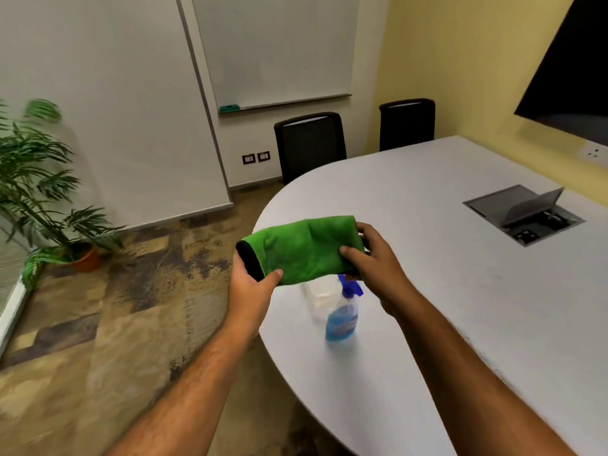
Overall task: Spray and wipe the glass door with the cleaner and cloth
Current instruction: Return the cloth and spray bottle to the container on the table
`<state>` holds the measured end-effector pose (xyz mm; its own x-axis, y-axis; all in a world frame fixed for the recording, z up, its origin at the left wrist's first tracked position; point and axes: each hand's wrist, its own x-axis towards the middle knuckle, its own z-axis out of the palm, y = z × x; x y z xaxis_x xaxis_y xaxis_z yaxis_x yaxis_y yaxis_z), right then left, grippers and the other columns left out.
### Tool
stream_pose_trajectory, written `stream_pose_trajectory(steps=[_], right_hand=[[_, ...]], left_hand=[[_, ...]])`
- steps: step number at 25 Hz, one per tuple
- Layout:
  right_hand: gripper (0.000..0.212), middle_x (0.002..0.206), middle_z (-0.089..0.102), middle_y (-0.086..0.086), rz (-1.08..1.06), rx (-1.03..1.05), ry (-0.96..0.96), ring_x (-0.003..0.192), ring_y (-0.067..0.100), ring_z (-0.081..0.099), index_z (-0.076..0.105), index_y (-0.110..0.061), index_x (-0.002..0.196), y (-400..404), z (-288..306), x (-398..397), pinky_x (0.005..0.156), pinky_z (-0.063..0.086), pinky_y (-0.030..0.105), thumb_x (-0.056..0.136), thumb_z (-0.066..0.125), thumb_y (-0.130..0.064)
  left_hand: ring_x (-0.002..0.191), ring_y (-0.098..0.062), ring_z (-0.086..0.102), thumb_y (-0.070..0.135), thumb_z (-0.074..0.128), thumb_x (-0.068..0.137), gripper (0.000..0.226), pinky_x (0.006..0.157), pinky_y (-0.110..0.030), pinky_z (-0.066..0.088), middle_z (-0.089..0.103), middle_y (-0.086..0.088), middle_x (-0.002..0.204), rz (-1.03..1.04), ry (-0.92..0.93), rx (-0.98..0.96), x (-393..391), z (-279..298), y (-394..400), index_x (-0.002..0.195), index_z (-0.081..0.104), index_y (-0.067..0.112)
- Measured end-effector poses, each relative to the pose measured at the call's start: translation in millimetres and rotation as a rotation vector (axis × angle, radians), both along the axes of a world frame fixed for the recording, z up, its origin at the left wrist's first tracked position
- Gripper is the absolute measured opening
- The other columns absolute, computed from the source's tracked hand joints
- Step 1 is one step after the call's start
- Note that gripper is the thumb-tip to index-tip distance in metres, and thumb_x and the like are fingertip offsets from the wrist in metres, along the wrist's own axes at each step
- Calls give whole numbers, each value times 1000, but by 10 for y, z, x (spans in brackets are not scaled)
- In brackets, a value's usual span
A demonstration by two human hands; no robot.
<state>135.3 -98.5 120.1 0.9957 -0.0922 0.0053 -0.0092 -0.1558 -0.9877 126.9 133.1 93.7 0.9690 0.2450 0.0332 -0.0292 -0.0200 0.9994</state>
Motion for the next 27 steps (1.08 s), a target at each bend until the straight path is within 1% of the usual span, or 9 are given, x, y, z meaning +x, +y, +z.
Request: stream_pose_trajectory(steps=[5,9,12,13,15,18,21,24,27], right_hand=[[43,131,64,2,120,-8,84,106,25,74,57,-30,141,-507,-217,834,76,67,34,102,65,-14],[58,134,60,4,159,-49,180,106,25,72,51,-28,148,-690,-619,1337,76,66,31,97,66,-5],[76,119,62,1,78,-162,226,103,24,70,35,-27,156,-711,-1040,1626,86,65,41,94,71,-5],[73,112,63,0,40,-212,243,101,25,70,33,-23,154,-709,-1195,1719,86,62,41,94,71,-6],[57,106,63,1,-3,-294,269,99,27,69,37,-15,142,-691,-1476,1893,80,54,35,96,69,-5],[41,117,59,2,4,-372,254,103,24,64,45,-13,130,-640,-1819,2117,81,48,29,96,66,-2],[38,122,59,5,28,-485,228,104,22,61,49,-16,130,-617,-2160,2282,84,50,34,97,66,-6],[39,124,60,7,41,-727,194,107,26,61,52,-17,135,-590,-2443,2335,86,56,44,97,62,-11],[40,123,59,8,109,-922,122,101,25,58,54,-18,138,-571,-2562,2350,78,48,38,99,61,-17]], left_hand=[[128,-20,67,-9,77,86,67,112,-47,54,69,-3,137,33,29,115,720,-207,-395,144,53,13],[132,-22,64,-5,79,84,68,115,-52,51,67,-1,140,23,135,214,1147,-554,-573,140,53,22],[132,-23,61,-7,79,83,84,110,-43,53,62,3,142,-79,286,205,1412,-806,-717,151,43,26],[131,-22,61,-6,80,83,87,107,-40,54,61,3,142,-109,322,191,1492,-908,-775,154,41,25],[130,-20,61,3,83,86,86,107,-39,55,61,3,144,-147,366,178,1659,-1144,-875,156,39,25],[133,-19,59,9,78,93,80,114,-43,52,59,2,149,-145,391,199,1929,-1450,-969,159,36,25],[141,-24,55,-6,65,96,79,120,-47,47,55,-3,156,-147,443,250,2190,-1751,-988,162,34,23],[150,-29,46,-13,58,95,80,124,-47,42,44,-9,164,-190,503,385,2290,-2001,-974,164,32,18],[149,-32,45,-9,60,97,73,124,-41,41,39,-14,163,-208,541,450,2251,-2168,-1012,162,33,13]])
